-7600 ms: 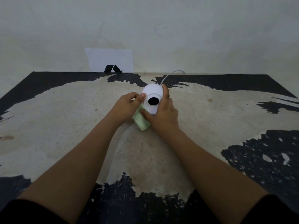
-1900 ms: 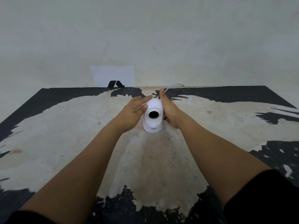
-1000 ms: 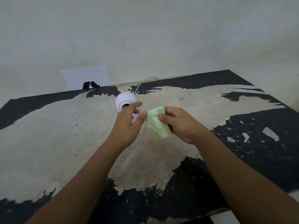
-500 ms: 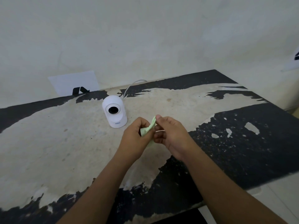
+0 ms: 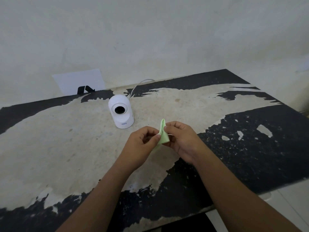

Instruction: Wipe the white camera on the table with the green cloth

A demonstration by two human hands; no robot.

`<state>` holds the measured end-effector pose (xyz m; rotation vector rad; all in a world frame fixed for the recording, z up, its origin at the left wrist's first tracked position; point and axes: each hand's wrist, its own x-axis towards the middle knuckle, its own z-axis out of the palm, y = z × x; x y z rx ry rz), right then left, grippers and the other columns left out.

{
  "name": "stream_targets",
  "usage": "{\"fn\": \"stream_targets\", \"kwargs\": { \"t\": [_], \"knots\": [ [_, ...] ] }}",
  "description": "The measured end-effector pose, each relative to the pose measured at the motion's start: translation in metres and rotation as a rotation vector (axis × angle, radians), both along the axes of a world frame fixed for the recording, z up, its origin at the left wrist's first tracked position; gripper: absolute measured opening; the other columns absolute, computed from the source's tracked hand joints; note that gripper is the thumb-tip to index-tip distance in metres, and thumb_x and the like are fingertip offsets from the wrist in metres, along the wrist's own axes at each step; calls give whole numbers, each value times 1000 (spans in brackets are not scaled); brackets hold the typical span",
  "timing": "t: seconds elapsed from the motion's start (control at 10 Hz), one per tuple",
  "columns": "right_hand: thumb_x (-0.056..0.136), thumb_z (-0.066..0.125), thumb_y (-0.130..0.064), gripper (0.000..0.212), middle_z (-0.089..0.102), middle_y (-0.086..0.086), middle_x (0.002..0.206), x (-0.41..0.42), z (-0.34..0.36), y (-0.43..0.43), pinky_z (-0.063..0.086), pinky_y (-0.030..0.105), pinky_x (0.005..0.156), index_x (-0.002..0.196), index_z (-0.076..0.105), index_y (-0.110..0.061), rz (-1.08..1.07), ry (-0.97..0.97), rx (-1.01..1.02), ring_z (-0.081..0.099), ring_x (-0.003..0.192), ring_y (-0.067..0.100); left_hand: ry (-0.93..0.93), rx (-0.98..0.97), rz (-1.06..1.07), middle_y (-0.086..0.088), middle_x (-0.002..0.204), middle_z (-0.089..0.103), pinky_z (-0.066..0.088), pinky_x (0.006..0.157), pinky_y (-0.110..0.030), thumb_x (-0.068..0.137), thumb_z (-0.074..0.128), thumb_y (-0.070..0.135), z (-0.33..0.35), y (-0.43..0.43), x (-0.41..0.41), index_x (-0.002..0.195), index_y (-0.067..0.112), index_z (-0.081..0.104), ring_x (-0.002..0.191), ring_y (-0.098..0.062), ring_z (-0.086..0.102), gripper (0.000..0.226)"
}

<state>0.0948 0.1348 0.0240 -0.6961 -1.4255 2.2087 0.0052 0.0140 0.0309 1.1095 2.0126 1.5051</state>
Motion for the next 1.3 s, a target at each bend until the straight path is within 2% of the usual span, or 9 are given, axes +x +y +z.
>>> {"fn": "stream_targets", "kwargs": {
  "t": [0.2,0.3,0.5,0.7,0.9,1.0,1.1,1.2,1.3],
  "knots": [
    [89,54,-14,23,60,5,76,7,-5,16,49,38,69,69,62,-22,-65,-142,220,56,75,22,-65,49,126,-16,78,68,57,74,-41,88,57,12,-1,1,-12,82,11,65,72,-25,64,10],
    [91,57,-15,11,65,4,84,19,8,33,52,32,64,85,65,-20,-34,-232,431,60,72,18,-123,69,122,-23,77,64,58,70,-40,89,56,11,6,4,-18,88,12,66,72,-26,63,10],
    [86,67,-27,25,57,-4,100,-1,28,80,51,31,70,109,61,-27,9,-394,804,59,85,15,-227,-32,21,4,55,56,57,61,-30,91,53,10,2,12,-1,91,20,53,60,-15,60,9],
    [81,73,-29,35,48,-16,86,-57,28,89,38,25,70,114,64,-19,357,-518,1104,50,84,9,-205,-302,-211,-10,76,65,57,65,-31,92,51,9,-2,19,21,95,12,64,63,-18,62,14],
    [80,72,-34,46,59,0,116,-92,4,64,43,31,87,122,57,-22,421,-571,1218,56,106,18,-226,-437,-384,-6,82,68,57,67,-28,90,58,17,4,11,17,123,15,55,66,-14,64,34],
    [83,66,-39,49,54,4,133,-88,-6,50,43,42,100,128,51,-27,341,-557,1295,52,119,24,-219,-500,-450,-5,81,68,53,61,-25,89,59,24,10,-2,8,127,25,49,64,-13,64,40],
    [89,53,-41,42,48,7,138,-60,-6,39,39,46,103,128,50,-26,146,-600,1376,46,123,29,-159,-524,-321,-2,75,62,46,51,-24,89,58,32,14,-24,-19,116,28,58,55,-9,54,27],
    [91,48,-46,47,48,10,140,-41,-10,25,37,44,103,130,49,-21,153,-709,1466,45,125,31,-152,-479,-190,-2,74,60,42,48,-24,90,57,32,13,-35,-36,108,28,62,54,-11,50,20],
    [91,34,-59,67,28,12,156,-29,-30,2,22,48,116,145,31,-19,319,-843,1525,25,142,34,-64,-395,-48,-3,78,63,43,53,-24,90,55,31,9,-41,-44,104,27,62,60,-12,55,16]
  ]
}}
